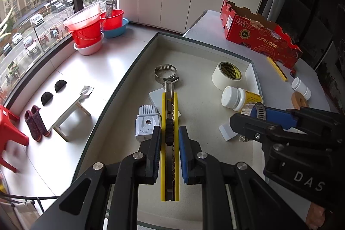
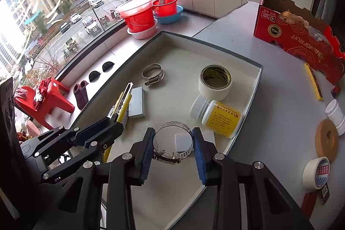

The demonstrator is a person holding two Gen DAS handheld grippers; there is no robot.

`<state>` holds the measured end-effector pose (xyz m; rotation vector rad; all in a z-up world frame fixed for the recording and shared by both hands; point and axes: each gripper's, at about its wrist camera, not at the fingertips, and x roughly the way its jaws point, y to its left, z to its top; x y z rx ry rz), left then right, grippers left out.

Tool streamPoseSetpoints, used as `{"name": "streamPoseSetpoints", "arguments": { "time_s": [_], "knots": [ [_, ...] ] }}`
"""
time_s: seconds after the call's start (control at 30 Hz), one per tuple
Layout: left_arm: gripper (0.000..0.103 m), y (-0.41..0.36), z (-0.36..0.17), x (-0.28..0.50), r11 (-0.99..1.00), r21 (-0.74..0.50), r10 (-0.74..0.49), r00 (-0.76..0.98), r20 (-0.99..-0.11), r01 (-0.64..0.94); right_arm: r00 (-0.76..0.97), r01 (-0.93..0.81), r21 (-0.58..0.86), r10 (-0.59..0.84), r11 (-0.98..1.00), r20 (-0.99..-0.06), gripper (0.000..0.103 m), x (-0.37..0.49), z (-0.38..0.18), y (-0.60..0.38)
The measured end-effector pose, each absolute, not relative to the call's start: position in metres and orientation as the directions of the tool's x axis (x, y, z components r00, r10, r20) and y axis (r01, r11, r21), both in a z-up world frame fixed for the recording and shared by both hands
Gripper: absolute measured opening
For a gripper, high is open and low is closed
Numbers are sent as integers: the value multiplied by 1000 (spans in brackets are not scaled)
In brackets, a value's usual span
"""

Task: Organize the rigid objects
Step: 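Carry the knife in left tool while right tool carries the hose clamp to the tray, then open left tool to set the knife down while right tool releases the clamp in the tray, then lift both open tools away from the tray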

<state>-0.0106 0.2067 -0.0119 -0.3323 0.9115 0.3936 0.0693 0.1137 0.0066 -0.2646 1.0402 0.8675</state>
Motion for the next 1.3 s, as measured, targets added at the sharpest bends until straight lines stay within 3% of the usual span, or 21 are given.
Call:
{"name": "streamPoseSetpoints", "arguments": {
  "time_s": [0.5,0.53,0.6,0.63,0.67,0.7,0.77,0.97,1.07,1.3],
  "knots": [
    [18,204,-20,-4,884,-92,186,525,-830,-459,218,-730,196,495,655,-841,36,72,3,116],
    [25,204,-20,-4,885,-91,186,525,-830,-457,217,-731,197,496,654,-841,36,72,3,116],
    [55,204,-19,-5,882,-98,185,531,-827,-460,218,-729,196,494,655,-842,42,71,3,115],
    [79,204,-18,-6,881,-102,186,536,-823,-463,222,-725,196,494,660,-841,53,71,4,114],
    [89,204,-17,-7,879,-106,189,544,-818,-465,236,-719,192,495,668,-836,75,71,5,112],
    [91,204,-16,-8,878,-106,192,544,-817,-467,256,-713,186,498,676,-829,80,70,7,109],
    [103,203,-15,-7,877,-97,196,536,-821,-470,263,-711,183,499,679,-826,80,70,10,107],
    [103,200,-14,-6,878,-66,222,525,-821,-474,244,-689,213,499,692,-832,80,73,12,97],
    [103,200,-14,-5,878,-55,227,514,-828,-476,233,-667,240,504,705,-832,103,74,12,89],
    [103,195,-7,-9,877,-31,250,510,-823,-479,233,-654,257,514,711,-826,103,71,18,78]
  ]
}}
